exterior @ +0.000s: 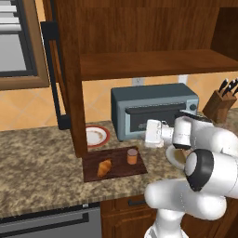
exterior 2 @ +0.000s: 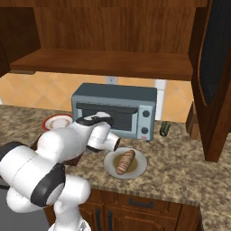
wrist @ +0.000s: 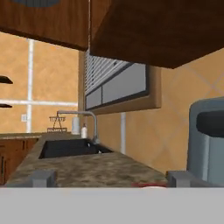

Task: From the different types of pastries on the counter, select a croissant and place it on the cutting board. Then retrieve a jar of jam from the cabinet and place it alongside the croissant on the cutting board.

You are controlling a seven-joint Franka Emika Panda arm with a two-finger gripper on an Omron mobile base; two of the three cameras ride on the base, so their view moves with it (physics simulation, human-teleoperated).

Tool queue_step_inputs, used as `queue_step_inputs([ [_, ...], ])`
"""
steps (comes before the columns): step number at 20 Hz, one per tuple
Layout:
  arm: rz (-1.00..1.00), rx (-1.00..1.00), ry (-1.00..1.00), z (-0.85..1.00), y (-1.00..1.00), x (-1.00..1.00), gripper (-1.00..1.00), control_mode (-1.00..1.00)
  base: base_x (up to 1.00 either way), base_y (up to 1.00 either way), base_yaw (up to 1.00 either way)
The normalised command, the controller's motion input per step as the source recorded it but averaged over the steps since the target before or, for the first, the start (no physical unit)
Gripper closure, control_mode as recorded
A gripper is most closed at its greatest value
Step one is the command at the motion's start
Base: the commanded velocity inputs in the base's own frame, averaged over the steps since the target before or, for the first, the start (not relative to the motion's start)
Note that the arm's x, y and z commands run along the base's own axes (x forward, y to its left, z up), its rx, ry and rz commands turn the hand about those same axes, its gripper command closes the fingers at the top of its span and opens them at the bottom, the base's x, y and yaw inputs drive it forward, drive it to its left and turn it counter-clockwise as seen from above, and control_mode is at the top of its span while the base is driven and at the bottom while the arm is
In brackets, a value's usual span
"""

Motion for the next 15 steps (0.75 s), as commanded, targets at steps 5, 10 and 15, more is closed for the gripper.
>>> queue_step_inputs([
  [5, -0.27, 0.23, 0.34, 0.98, -0.35, -0.77, -1.00, -1.00, 0.00, 0.00, 0.00],
  [10, -0.25, 0.30, 0.33, 0.94, -0.45, -0.94, -1.00, -1.00, 0.00, 0.00, 0.00],
  [15, -0.24, 0.34, 0.49, 1.00, -0.39, -0.89, -1.00, -1.00, 0.00, 0.00, 0.00],
])
